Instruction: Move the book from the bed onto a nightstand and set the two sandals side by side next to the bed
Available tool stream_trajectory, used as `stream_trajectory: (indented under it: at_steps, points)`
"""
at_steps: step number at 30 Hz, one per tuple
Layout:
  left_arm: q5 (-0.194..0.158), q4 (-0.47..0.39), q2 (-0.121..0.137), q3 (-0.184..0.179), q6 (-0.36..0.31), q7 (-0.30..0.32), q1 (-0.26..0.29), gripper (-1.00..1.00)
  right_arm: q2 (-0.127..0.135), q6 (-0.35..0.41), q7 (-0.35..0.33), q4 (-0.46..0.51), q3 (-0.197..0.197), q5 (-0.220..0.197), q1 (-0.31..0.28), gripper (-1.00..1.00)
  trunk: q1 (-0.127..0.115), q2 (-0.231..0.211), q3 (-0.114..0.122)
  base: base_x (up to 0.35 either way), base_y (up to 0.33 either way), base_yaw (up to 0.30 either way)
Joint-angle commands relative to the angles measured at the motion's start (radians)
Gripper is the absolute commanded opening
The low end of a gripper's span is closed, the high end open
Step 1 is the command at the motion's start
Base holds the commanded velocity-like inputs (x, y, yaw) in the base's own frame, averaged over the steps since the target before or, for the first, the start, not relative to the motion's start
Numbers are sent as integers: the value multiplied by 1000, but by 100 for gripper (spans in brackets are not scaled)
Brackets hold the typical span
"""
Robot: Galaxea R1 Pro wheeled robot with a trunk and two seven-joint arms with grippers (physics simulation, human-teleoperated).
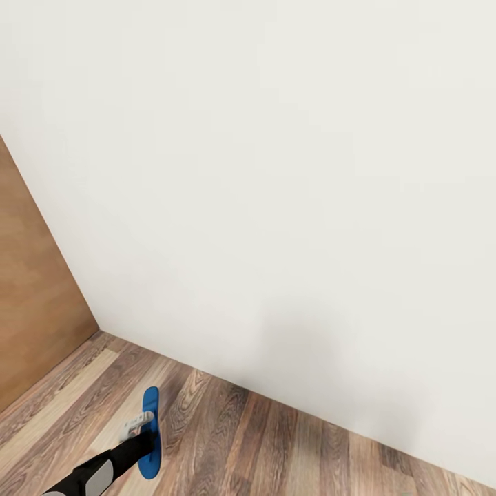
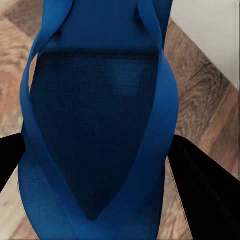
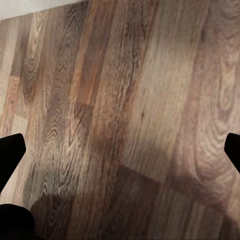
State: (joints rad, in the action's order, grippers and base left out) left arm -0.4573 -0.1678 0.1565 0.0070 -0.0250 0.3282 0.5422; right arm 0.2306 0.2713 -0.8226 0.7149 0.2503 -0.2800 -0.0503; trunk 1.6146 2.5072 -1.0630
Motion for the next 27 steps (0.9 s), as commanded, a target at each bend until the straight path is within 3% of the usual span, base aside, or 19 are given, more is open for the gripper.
stream_trajectory:
  at_steps: [1,21,24,27]
  points:
    - [-4,0,-1,0,-3,4,0,-100,0,9,-3,0,1,-8,0,100,-1,0,3,0,0,0]
    - [2,25,-2,1,-2,6,1,-100,0,9,-3,0,-1,-8,0,100,-10,-5,80,0,0,0]
    - [19,33,4,-2,-1,20,1,-100,0,9,-3,0,-2,-8,0,100,-11,-5,92,0,0,0]
    - [77,53,24,-11,-1,83,0,-100,-1,9,-3,0,-2,-8,0,100,-12,-6,104,0,0,0]
